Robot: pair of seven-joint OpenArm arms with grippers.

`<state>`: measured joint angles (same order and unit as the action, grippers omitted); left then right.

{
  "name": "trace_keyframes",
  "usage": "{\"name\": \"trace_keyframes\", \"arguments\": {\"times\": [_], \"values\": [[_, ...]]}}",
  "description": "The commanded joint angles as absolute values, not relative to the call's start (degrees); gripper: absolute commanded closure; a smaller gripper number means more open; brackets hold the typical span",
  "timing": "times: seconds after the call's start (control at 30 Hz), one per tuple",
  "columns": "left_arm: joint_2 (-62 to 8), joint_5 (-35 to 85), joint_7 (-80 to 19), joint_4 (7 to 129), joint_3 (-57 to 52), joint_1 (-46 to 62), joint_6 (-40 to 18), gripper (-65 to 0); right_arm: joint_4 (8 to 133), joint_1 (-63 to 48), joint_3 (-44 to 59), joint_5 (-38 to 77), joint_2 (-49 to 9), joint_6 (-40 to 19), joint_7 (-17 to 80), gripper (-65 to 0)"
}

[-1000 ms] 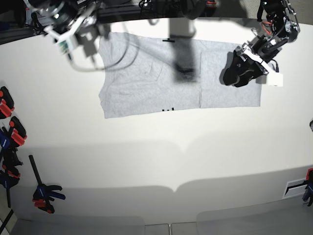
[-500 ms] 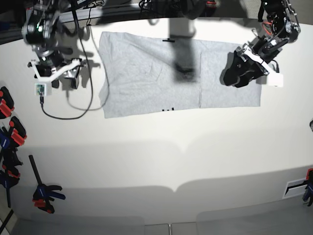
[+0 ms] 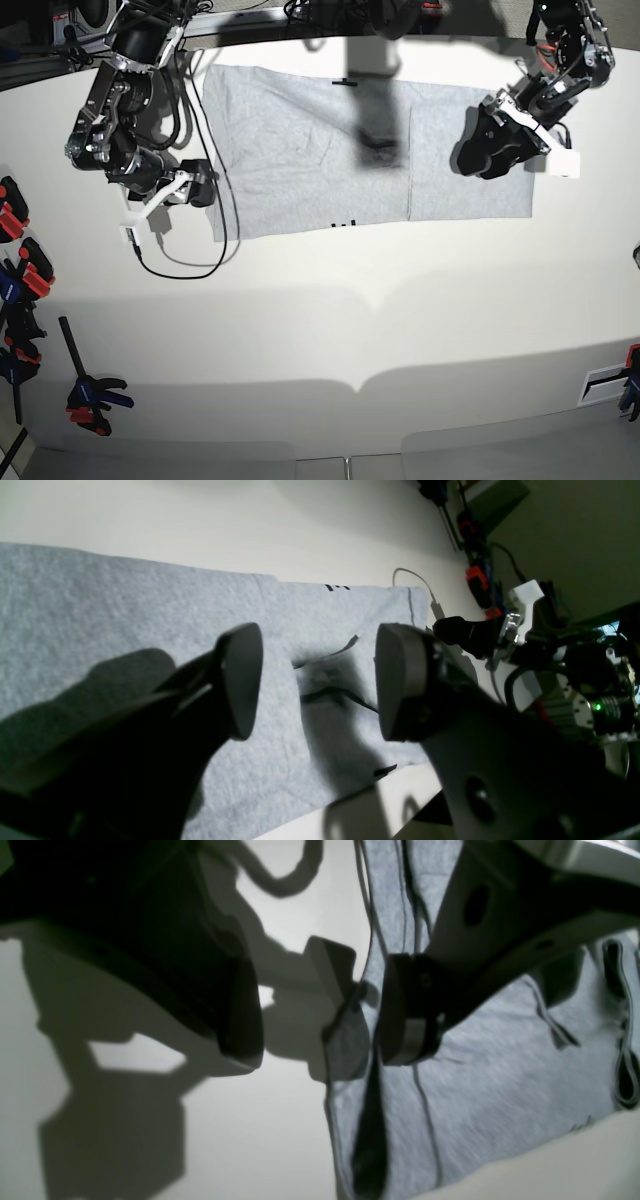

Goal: Fold the T-shirt properly
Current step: 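Grasp the other strip end with the right gripper and lift it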

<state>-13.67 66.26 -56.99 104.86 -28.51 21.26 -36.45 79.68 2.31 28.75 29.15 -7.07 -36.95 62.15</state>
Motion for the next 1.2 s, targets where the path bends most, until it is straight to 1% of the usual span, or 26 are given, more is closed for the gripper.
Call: {"name": "trace_keyframes", "arguments": {"times": [0.0, 0.27, 0.43, 0.57, 0.6, 0.63, 0.67, 0.77, 0.8, 1.0, 1.17], "values": [[-14.2, 68.0, -55.9, 105.8, -28.8, 20.9, -37.0, -33.3, 79.2, 2.8, 28.8, 28.6, -7.6, -37.7, 63.1, -35.9], [-14.2, 68.0, -55.9, 105.8, -28.8, 20.9, -37.0, -33.3, 77.6, 0.0, 24.6, 32.2, -6.0, -37.9, 68.3, -35.9], [-14.2, 68.0, -55.9, 105.8, -28.8, 20.9, -37.0, -33.3, 77.6, -2.1, 21.0, 32.1, -3.9, -37.9, 68.7, -35.9], [-14.2, 68.0, -55.9, 105.8, -28.8, 21.0, -37.0, -33.3, 77.6, -2.2, 20.6, 32.2, -2.5, -37.6, 68.3, -35.5], [-14.2, 68.0, -55.9, 105.8, -28.8, 20.9, -37.0, -33.3, 77.6, -2.1, 20.6, 32.1, -2.5, -37.5, 67.9, -33.9], [-14.2, 68.0, -55.9, 105.8, -28.8, 21.0, -37.0, -33.3, 77.6, -1.9, 20.6, 32.2, -2.5, -37.5, 67.5, -30.1], [-14.2, 68.0, -55.9, 105.8, -28.8, 21.0, -37.0, -33.3, 77.7, -1.7, 20.8, 32.1, -2.7, -37.4, 66.8, -24.6], [-14.2, 68.0, -55.9, 105.8, -28.8, 21.0, -37.0, -33.3, 77.7, -0.6, 21.9, 31.3, -2.9, -36.4, 62.7, -5.2], [-14.2, 68.0, -55.9, 105.8, -28.8, 21.0, -37.0, -33.3, 77.7, 0.1, 22.7, 30.7, -2.9, -36.1, 61.7, 0.0], [-14.2, 68.0, -56.1, 105.8, -28.8, 21.0, -37.0, -33.3, 77.6, 7.1, 29.4, 26.8, -3.6, -36.1, 60.4, 0.0], [-14.2, 67.5, -56.1, 105.8, -28.8, 21.0, -37.0, -33.3, 77.6, 11.6, 31.6, 26.7, -8.5, -35.3, 61.1, 0.0]]}}
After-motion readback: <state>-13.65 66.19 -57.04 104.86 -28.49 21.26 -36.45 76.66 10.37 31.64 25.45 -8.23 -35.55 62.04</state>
